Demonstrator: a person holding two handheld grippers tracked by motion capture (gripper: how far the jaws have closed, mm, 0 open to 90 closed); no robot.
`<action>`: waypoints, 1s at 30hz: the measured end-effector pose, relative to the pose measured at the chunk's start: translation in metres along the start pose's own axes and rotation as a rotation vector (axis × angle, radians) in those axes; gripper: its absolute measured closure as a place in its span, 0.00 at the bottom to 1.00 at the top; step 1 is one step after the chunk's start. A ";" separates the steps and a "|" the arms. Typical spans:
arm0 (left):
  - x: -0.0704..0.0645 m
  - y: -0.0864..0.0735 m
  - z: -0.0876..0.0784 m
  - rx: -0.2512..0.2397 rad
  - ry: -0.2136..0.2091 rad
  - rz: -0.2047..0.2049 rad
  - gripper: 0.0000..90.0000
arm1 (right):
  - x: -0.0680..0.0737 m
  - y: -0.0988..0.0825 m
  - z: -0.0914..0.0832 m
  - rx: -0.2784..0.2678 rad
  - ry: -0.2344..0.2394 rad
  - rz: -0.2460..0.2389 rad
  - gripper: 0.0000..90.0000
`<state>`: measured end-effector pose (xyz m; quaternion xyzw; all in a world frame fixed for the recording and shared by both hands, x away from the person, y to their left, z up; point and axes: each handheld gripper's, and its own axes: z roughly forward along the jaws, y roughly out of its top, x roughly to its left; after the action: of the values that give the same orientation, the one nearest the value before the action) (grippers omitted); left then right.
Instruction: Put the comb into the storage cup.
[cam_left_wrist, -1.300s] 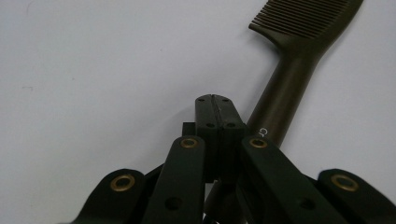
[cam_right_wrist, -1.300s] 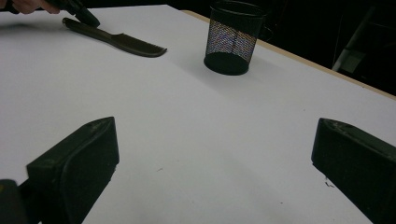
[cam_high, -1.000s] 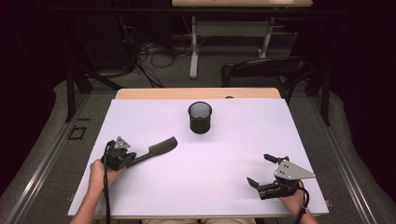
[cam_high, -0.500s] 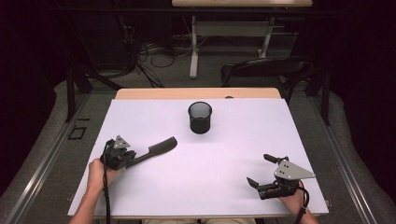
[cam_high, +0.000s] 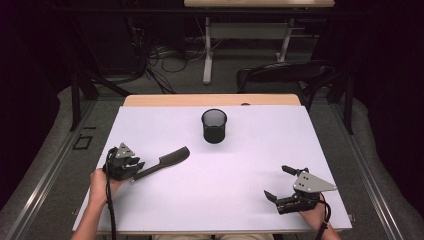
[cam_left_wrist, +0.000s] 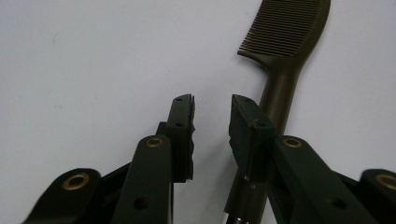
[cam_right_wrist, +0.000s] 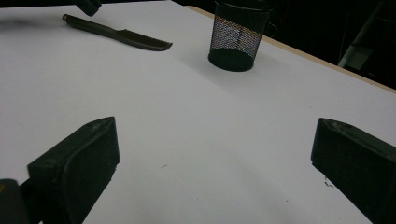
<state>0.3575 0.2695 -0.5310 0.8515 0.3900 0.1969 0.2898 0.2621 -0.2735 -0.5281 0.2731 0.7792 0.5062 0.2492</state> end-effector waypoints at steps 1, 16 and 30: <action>0.001 0.000 -0.002 -0.008 -0.012 0.000 0.72 | 0.000 0.000 0.000 -0.001 0.000 0.000 0.01; -0.001 0.009 -0.007 -0.022 -0.037 -0.018 0.24 | 0.000 0.000 0.000 -0.006 0.004 -0.002 0.01; -0.008 0.016 -0.011 -0.019 -0.070 0.031 0.06 | 0.000 0.000 0.000 -0.006 0.004 -0.003 0.01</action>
<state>0.3555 0.2581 -0.5134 0.8610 0.3643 0.1754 0.3084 0.2618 -0.2736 -0.5281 0.2702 0.7785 0.5086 0.2494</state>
